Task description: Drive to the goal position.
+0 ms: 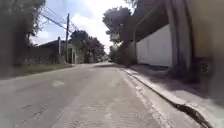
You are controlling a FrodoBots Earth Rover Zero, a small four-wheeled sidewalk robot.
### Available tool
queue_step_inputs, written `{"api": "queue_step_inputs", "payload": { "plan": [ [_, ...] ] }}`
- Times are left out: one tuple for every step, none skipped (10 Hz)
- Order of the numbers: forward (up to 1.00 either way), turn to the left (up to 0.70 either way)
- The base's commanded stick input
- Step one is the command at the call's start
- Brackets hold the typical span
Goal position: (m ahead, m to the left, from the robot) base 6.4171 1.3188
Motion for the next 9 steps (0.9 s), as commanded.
{"api": "queue_step_inputs", "payload": {
  "plan": [
    [1.00,0.00],
    [1.00,0.00],
    [1.00,0.00],
    [1.00,0.00],
    [1.00,0.00],
    [1.00,0.00],
    [1.00,0.00],
    [1.00,0.00],
    [1.00,0.00]
  ]
}}
